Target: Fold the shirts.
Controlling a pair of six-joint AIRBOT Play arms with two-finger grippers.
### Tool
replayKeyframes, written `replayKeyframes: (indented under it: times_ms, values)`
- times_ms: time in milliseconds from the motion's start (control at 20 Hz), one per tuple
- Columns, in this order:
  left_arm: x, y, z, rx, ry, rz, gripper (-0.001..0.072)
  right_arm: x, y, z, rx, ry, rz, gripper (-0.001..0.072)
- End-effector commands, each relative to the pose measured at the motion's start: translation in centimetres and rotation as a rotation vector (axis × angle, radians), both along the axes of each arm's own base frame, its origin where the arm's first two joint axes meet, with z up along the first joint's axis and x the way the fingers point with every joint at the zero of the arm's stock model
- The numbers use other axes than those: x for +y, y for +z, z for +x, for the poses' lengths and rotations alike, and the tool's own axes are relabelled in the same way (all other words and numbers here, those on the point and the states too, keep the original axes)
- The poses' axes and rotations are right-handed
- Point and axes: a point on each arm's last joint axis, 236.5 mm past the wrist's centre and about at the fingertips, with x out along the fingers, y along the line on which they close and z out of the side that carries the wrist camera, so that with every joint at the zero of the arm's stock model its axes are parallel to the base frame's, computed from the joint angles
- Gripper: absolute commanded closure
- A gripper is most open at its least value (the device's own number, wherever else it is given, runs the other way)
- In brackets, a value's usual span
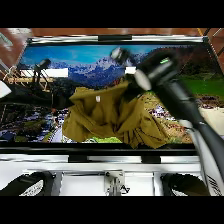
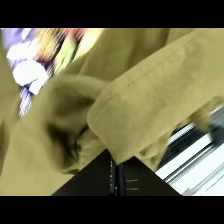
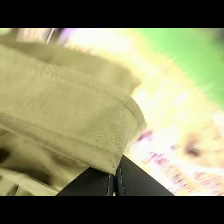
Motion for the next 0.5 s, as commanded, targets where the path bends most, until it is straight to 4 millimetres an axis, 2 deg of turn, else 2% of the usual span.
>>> replayKeyframes:
  times_ms: [0,50,100,150,300,350,450]
  values:
    - [-2.0,7.6,1.2,-0.174,-0.019,-0.106,0.0660,-2.1,7.6,-1.0,-0.132,-0.092,0.109,0.0657]
    - [-2.2,9.4,1.8,-0.228,-0.007,-0.120,0.0660,-1.9,7.6,-1.3,-0.119,-0.104,0.133,0.0657]
    - [-2.2,10.3,2.4,-0.258,0.006,-0.128,0.0660,-1.4,7.3,-1.5,-0.101,-0.114,0.159,0.0657]
    - [-1.7,10.1,3.0,-0.261,0.023,-0.113,0.0660,-1.4,6.8,-1.7,-0.077,-0.128,0.168,0.0657]
    - [1.3,5.3,4.9,-0.141,0.121,0.027,0.0660,-2.5,3.4,-2.7,0.111,-0.200,0.180,0.0657]
    - [1.6,4.1,5.2,-0.109,0.127,0.050,0.0659,-2.5,2.2,-2.9,0.186,-0.225,0.210,0.0657]
    - [1.3,1.5,6.1,-0.048,0.121,0.064,0.0660,-1.2,0.1,-2.8,0.332,-0.224,0.310,0.0657]
